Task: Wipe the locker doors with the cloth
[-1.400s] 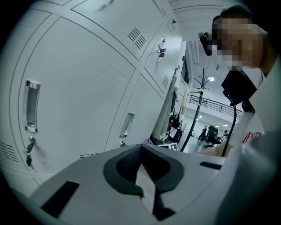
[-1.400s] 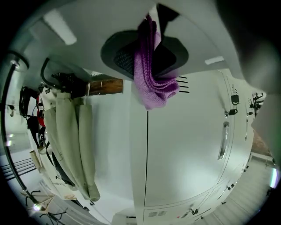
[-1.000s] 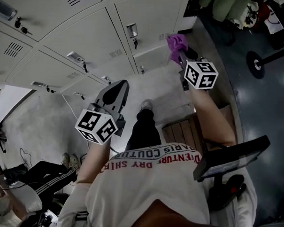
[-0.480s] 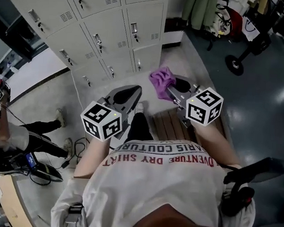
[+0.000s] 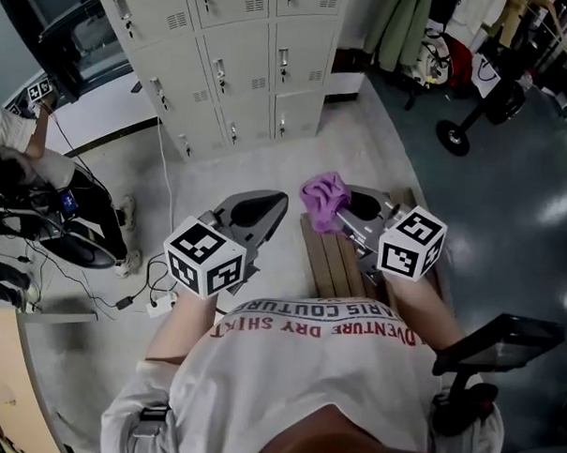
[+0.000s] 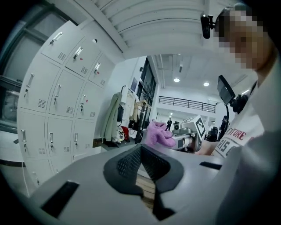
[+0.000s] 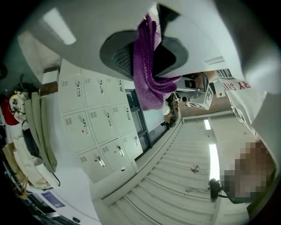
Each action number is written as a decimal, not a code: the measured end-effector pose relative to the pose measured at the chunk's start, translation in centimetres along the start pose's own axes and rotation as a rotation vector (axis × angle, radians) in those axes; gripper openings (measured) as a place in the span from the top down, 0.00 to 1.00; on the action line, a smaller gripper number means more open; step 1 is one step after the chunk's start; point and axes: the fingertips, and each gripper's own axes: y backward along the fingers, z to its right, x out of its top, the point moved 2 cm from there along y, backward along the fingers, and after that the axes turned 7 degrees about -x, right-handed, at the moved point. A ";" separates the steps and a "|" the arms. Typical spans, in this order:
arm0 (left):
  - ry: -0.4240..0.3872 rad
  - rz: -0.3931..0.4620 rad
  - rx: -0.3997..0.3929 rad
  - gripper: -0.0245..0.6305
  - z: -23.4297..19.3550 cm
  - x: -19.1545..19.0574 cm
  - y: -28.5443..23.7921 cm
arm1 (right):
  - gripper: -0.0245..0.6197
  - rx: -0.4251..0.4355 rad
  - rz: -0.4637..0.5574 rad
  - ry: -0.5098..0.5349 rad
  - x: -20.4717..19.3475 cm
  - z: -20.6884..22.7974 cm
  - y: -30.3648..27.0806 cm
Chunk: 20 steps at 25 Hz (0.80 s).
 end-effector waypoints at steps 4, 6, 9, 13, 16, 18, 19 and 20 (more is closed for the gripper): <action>-0.017 -0.015 -0.010 0.96 3.9 -1.2 5.2 | 0.88 0.021 -0.024 -0.014 -1.9 -6.7 0.7; -0.029 -0.037 -0.001 0.96 5.8 -2.3 8.1 | 0.88 0.026 -0.019 -0.028 -3.0 -10.3 1.2; -0.044 -0.064 0.028 0.96 9.7 -3.9 12.3 | 0.88 0.053 0.015 -0.066 -4.2 -16.1 3.4; -0.053 -0.073 0.009 0.96 14.3 -4.3 18.8 | 0.88 0.033 0.040 -0.067 -4.6 -22.8 5.0; -0.060 -0.087 0.005 0.96 15.3 -4.9 23.0 | 0.88 0.010 0.040 -0.048 -5.2 -26.6 4.7; -0.070 -0.088 0.006 0.96 16.4 -5.3 24.7 | 0.88 0.005 0.053 -0.033 -5.4 -28.4 5.3; -0.077 -0.086 0.009 0.96 17.1 -5.4 25.3 | 0.88 0.004 0.061 -0.033 -5.4 -29.0 5.8; -0.082 -0.081 0.016 0.96 17.7 -5.4 25.9 | 0.88 0.006 0.068 -0.039 -5.3 -29.6 6.2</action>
